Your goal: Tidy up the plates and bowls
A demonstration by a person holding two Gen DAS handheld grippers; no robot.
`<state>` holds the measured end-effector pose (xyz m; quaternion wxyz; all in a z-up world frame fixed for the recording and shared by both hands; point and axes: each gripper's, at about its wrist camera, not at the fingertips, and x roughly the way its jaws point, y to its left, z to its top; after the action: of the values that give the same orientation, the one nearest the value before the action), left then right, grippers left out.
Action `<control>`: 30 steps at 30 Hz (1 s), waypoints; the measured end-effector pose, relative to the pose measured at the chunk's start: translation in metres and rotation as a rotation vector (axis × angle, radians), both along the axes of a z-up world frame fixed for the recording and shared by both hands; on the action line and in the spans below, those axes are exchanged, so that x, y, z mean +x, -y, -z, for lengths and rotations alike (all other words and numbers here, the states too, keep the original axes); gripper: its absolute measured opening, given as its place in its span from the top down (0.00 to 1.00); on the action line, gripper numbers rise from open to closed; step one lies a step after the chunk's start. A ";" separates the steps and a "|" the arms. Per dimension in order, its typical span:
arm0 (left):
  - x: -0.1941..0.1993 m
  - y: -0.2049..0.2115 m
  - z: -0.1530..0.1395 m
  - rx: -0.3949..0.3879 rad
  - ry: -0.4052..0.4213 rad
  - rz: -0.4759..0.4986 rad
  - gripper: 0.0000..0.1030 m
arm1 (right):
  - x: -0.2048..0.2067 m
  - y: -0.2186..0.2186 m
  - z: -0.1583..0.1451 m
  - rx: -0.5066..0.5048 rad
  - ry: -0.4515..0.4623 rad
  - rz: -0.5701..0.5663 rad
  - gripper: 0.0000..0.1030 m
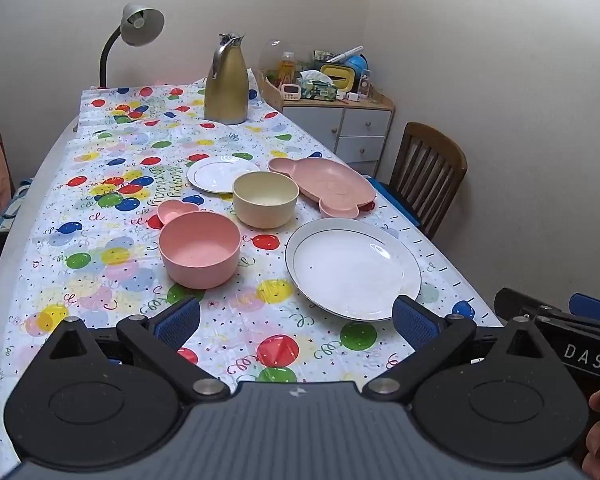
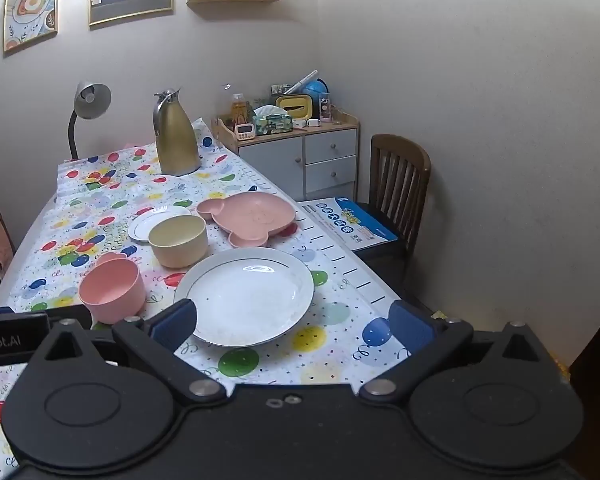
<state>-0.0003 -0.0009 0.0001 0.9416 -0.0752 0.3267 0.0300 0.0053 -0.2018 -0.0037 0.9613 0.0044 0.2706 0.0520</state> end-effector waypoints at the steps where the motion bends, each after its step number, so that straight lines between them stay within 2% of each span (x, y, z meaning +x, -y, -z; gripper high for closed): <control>1: 0.000 0.000 0.000 0.001 -0.001 -0.002 0.00 | 0.000 0.000 -0.001 0.002 -0.002 0.001 0.01; 15: -0.005 -0.008 -0.002 -0.011 0.006 -0.034 0.00 | 0.004 0.000 0.000 0.022 -0.030 -0.021 0.01; 30: -0.012 -0.009 -0.007 -0.007 0.027 -0.047 0.00 | 0.003 -0.006 -0.002 0.020 -0.017 -0.055 0.04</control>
<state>-0.0121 0.0079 0.0069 0.9448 -0.0867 0.3121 0.0502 0.0081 -0.1960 -0.0013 0.9571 0.0067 0.2782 0.0812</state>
